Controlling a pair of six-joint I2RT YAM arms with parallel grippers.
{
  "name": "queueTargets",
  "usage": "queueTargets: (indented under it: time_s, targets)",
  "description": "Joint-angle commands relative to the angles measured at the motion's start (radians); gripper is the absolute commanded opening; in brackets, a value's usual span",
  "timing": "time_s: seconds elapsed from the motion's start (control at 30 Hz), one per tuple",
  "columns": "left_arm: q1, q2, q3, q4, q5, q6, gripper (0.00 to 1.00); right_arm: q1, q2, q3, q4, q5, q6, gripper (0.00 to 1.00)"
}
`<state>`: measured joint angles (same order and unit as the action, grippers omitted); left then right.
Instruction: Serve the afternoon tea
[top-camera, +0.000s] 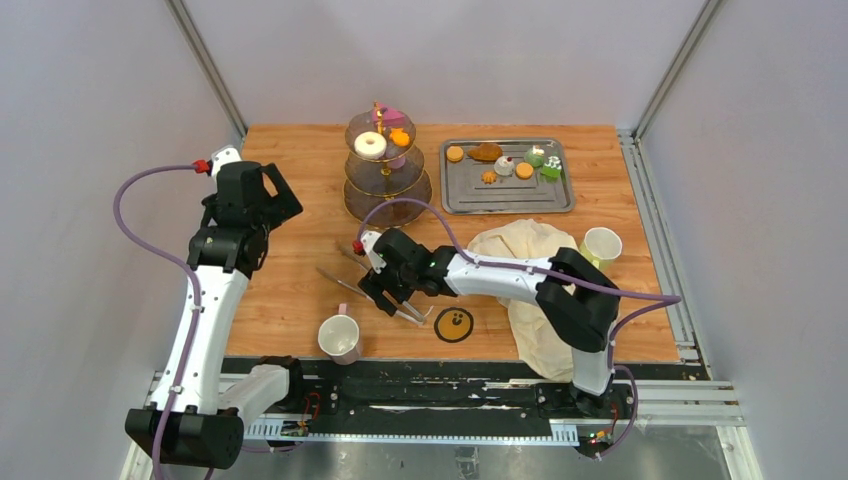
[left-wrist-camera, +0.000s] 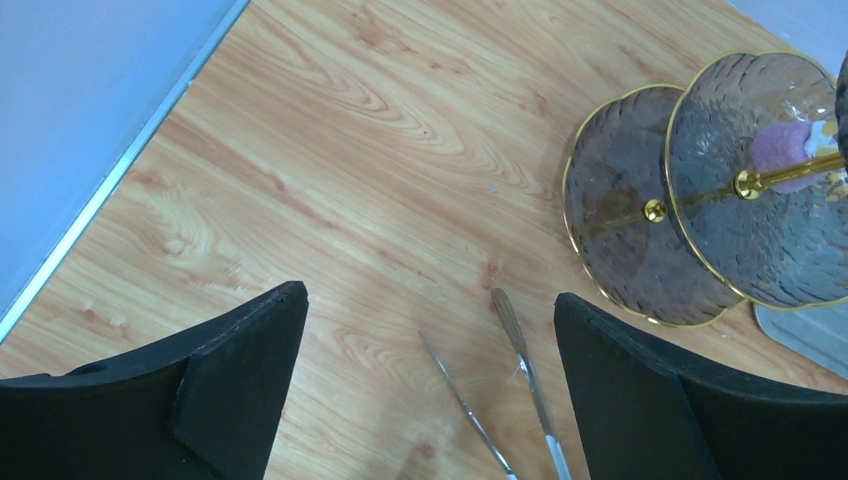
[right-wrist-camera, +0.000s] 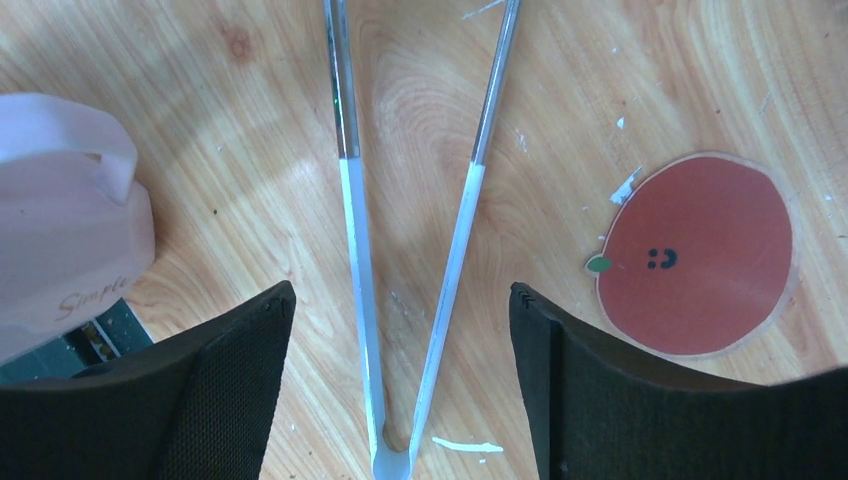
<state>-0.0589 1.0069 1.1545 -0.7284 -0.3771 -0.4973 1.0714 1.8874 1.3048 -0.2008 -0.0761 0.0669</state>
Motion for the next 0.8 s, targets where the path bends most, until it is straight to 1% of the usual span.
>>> queueTargets:
  time_s: [0.0, 0.2, 0.33, 0.43, 0.5, 0.57, 0.63, 0.77]
  targets:
    - [0.007, 0.001, -0.017, 0.039, 0.025, 0.020, 0.98, 0.018, 0.021, -0.036, 0.127, 0.056, 0.010, 0.78]
    - [0.007, 0.002, -0.020, 0.045, 0.021, 0.014, 0.98, 0.040, 0.071, -0.088, 0.254, 0.109, 0.002, 0.83]
    - [0.007, 0.000, -0.018, 0.043, 0.012, 0.014, 0.98, 0.056, 0.065, -0.210, 0.476, 0.144, 0.003, 0.84]
    - [0.007, 0.001, -0.022, 0.044, 0.021, 0.011, 0.98, 0.083, 0.069, -0.298, 0.660, 0.205, -0.048, 0.84]
    - [0.007, 0.001, -0.023, 0.044, 0.021, 0.011, 0.98, 0.106, 0.080, -0.325, 0.718, 0.256, -0.085, 0.84]
    - [0.007, -0.001, -0.023, 0.044, 0.019, 0.012, 0.98, 0.117, 0.090, -0.333, 0.742, 0.281, -0.084, 0.84]
    - [0.007, -0.003, -0.022, 0.044, 0.017, 0.014, 0.98, 0.117, 0.111, -0.330, 0.740, 0.301, -0.043, 0.84]
    - [0.007, -0.007, -0.021, 0.041, 0.013, 0.022, 0.98, 0.117, 0.146, -0.265, 0.622, 0.316, 0.032, 0.85]
